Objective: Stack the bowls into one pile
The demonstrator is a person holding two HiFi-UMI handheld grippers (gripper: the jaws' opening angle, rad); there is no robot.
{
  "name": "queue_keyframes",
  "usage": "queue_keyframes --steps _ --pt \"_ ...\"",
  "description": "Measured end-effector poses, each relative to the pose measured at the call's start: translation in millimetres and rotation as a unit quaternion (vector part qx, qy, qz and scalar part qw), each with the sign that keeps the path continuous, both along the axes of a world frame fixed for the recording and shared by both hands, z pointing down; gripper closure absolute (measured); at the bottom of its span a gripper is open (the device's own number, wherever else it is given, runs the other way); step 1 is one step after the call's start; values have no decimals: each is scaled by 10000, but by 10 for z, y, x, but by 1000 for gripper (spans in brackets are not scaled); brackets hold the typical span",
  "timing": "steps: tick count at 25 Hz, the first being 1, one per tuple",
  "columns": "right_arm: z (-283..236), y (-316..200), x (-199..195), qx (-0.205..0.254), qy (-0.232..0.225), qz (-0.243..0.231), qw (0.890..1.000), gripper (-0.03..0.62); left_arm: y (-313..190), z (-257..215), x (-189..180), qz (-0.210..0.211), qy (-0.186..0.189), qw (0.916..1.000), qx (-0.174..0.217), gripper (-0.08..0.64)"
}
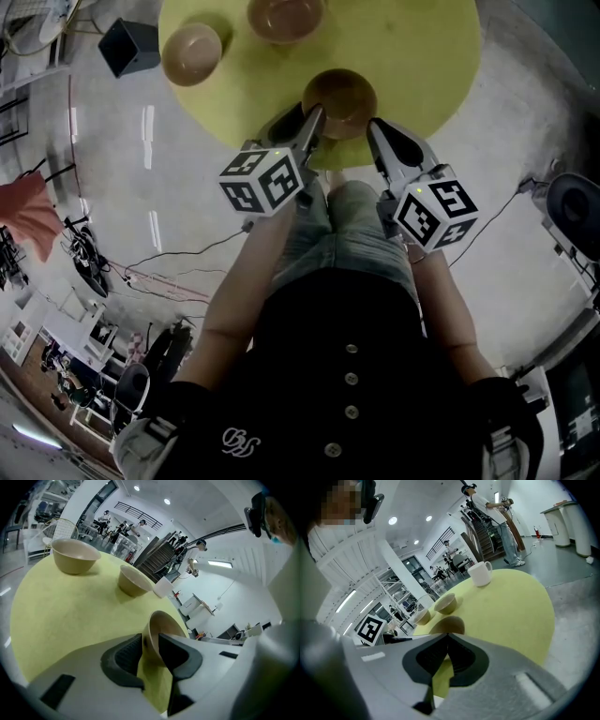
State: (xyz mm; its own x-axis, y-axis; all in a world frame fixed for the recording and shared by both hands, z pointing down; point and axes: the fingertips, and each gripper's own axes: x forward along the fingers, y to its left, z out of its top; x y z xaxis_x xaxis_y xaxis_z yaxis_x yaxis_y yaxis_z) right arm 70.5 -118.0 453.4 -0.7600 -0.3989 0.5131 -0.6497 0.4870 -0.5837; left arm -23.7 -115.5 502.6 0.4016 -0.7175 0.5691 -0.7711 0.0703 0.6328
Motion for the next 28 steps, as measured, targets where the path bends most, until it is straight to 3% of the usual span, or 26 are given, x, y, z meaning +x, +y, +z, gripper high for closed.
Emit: queue_keyframes --steps 11,28 --pt "-21 -86 -30 46 -16 13 10000 589 -76 2 -59 -131 -130 9998 -97 518" --pt "-212 -148 94 309 -223 380 9986 589 -149 -259 -108 -92 -261 9995 181 518"
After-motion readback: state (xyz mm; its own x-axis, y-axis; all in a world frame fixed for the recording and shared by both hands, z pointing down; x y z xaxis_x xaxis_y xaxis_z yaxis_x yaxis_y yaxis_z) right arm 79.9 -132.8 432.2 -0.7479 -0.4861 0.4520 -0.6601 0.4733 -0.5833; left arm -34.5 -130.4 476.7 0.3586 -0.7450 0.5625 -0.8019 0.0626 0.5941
